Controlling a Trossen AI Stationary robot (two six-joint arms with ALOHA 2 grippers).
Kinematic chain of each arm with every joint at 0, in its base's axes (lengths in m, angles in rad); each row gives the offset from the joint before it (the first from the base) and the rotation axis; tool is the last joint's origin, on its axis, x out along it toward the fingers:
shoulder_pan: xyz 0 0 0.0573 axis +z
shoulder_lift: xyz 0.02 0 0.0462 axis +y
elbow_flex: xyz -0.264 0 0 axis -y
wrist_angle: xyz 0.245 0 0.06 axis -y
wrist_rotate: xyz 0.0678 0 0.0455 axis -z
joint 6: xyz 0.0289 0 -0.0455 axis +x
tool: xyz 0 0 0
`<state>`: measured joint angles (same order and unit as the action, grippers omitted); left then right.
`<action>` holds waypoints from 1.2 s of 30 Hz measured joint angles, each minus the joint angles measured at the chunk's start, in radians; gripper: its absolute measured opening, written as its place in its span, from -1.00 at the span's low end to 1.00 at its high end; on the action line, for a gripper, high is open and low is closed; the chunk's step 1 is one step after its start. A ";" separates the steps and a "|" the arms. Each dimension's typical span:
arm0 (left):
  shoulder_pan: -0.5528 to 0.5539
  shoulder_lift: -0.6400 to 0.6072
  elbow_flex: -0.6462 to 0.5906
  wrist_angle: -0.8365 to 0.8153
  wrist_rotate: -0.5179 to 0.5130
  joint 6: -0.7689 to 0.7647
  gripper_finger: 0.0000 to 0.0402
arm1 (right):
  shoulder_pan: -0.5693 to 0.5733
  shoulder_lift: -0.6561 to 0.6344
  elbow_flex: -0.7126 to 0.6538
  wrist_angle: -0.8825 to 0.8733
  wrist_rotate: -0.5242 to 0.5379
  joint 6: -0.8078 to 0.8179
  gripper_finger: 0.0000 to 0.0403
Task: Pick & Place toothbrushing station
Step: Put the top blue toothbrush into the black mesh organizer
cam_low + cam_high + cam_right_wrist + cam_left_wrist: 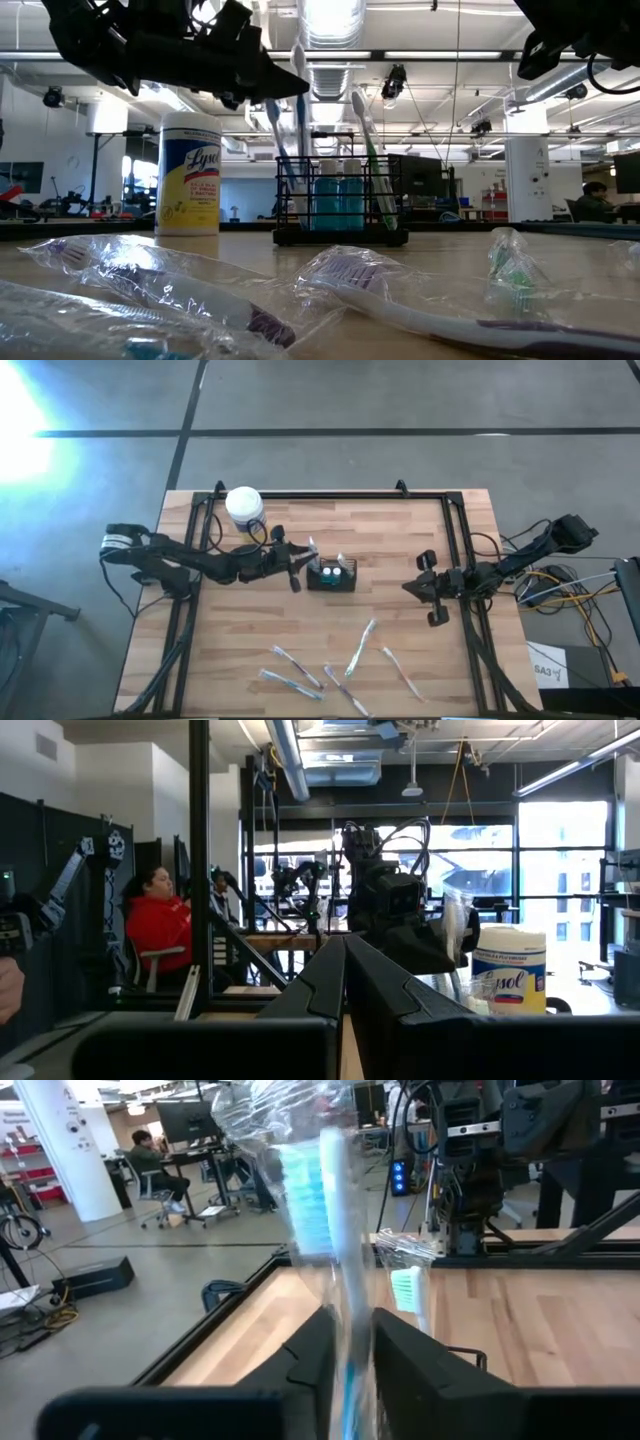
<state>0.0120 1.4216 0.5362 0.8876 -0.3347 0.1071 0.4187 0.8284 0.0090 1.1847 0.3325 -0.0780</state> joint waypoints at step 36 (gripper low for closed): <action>0.000 -0.152 -0.002 -0.130 0.001 -0.032 0.14 | 0.000 0.000 0.000 0.000 0.000 0.014 -0.96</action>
<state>0.0116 1.2693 0.5339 0.7571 -0.3337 0.0749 0.4187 0.8280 0.0093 1.1851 0.3325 -0.0644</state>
